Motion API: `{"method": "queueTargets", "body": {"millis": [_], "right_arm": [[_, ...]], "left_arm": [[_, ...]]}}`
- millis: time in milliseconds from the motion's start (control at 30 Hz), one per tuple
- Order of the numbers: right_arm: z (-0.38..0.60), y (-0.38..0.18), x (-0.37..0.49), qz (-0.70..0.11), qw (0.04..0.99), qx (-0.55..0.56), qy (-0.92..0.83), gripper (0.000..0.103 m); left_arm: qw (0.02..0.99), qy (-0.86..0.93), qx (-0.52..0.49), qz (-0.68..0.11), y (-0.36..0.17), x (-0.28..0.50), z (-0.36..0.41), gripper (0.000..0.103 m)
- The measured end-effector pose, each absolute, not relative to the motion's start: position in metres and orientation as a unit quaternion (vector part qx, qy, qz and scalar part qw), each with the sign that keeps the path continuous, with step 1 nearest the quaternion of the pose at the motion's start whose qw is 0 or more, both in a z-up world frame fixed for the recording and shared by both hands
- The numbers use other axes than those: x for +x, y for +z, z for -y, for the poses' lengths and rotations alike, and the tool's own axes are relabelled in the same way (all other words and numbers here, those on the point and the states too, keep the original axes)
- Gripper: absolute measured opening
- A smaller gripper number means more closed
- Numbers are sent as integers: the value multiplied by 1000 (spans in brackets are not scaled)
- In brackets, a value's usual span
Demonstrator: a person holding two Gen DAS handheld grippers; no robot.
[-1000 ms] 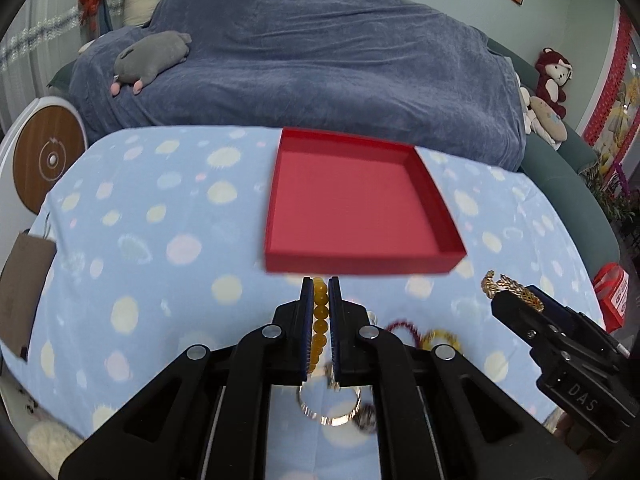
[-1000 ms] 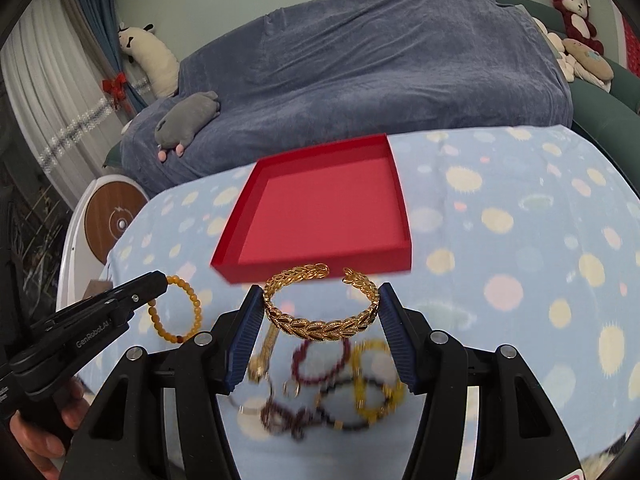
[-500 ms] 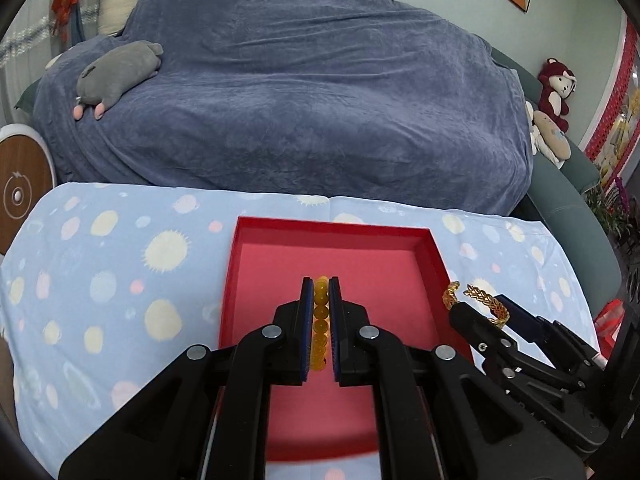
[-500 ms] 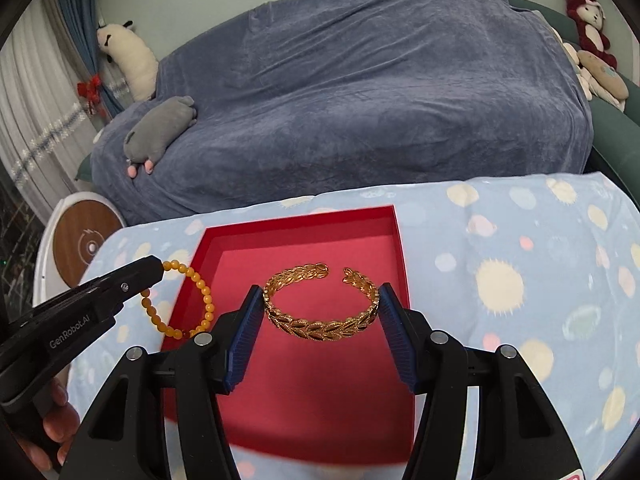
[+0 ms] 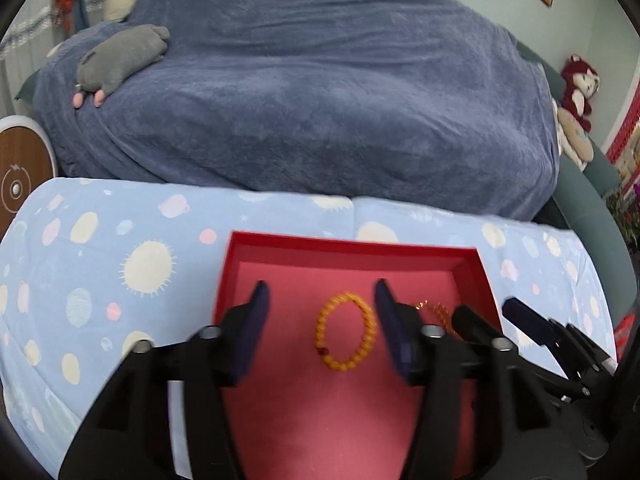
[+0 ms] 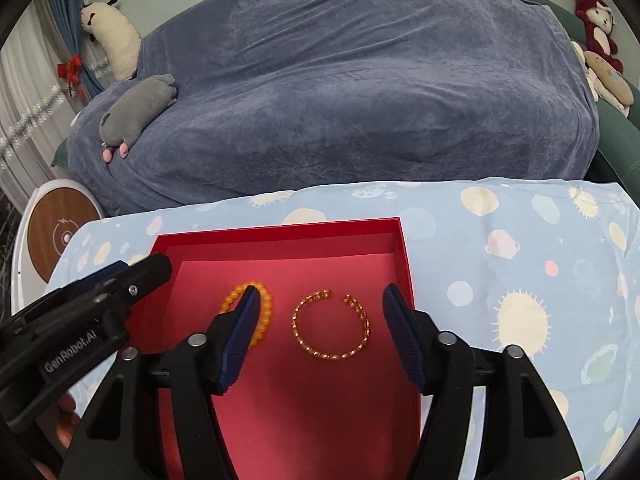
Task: Organize jewelry
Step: 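Carry the orange bracelet into the red box while the right gripper drops the bangle there, then withdraw both grippers from the red box back to the jewelry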
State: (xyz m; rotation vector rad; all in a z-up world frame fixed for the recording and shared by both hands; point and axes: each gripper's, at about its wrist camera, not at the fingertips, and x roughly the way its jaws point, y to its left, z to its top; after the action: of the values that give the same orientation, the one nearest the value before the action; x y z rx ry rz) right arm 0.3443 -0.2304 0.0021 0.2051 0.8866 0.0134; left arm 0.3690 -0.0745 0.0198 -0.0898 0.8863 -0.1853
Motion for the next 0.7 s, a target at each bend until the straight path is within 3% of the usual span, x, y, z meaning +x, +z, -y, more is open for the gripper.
{"method": "queueTargets", "body": {"millis": [33,400,700], "right_arm": [[232,4,341,-425,900,100,7,65],[237,23,255,-411,905,107,15,65],[233,12,157,-434,895,102,13,65]], "left_arm": [[900,-86,-45,-424,21,367,71,63],[905,-74,-50,-417,36,301,31,64],[887,-70,-29,-455,10,204,6,64]]}}
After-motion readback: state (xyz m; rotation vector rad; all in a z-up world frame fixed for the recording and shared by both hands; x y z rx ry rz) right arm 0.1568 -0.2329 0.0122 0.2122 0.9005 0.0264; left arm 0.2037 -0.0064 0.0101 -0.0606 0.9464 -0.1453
